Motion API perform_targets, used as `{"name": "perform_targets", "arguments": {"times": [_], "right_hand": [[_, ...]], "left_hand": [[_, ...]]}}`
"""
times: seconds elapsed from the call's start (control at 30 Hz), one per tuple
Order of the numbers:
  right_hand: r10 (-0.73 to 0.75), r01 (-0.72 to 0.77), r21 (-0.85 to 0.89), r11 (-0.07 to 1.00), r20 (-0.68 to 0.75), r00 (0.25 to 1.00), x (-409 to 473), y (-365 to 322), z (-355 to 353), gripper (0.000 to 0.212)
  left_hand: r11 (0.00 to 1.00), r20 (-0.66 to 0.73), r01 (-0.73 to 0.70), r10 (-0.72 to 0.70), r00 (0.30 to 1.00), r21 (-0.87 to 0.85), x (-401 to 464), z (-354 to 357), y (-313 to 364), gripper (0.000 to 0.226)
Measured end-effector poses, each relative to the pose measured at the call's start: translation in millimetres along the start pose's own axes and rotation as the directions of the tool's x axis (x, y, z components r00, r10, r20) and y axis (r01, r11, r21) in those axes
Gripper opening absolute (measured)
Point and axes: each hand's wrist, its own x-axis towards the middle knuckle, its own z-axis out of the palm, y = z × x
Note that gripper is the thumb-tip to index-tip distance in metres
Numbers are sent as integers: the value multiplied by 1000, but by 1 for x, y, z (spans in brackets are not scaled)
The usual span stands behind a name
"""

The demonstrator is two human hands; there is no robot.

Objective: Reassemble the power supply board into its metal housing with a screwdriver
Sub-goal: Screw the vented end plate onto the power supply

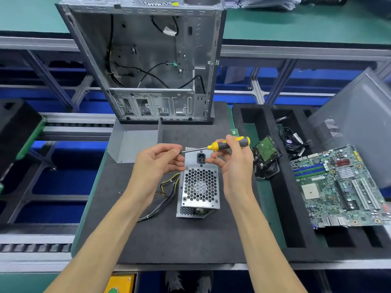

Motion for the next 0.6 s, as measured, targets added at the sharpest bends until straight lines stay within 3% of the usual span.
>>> {"name": "perform_targets", "arguments": {"times": [0.2,0.27,0.33,0.4,0.47,0.6], "right_hand": [[53,-51,49,998,-50,997,1,3,-6,15],[97,-88,109,990,-79,992,2,6,-7,14],[128,-107,173,979,-116,985,4,7,-10,11],[130,-97,208,973,-154,980,8,7,-14,10],[119,-75,226,971,-186,975,11,6,-18,11],[68,-32,175,984,-206,976,14,7,-19,11]], "left_hand": [[997,137,-29,20,990,65,7,4,-6,9],[996,196,-26,9,981,85,8,8,-5,18],[993,146,11,-27,989,114,11,7,-6,27],[981,-17,61,-59,998,186,14,-1,-12,30],[944,-120,177,-149,982,278,12,-12,-22,38],[867,100,387,-436,894,315,-6,-18,-43,58]]}}
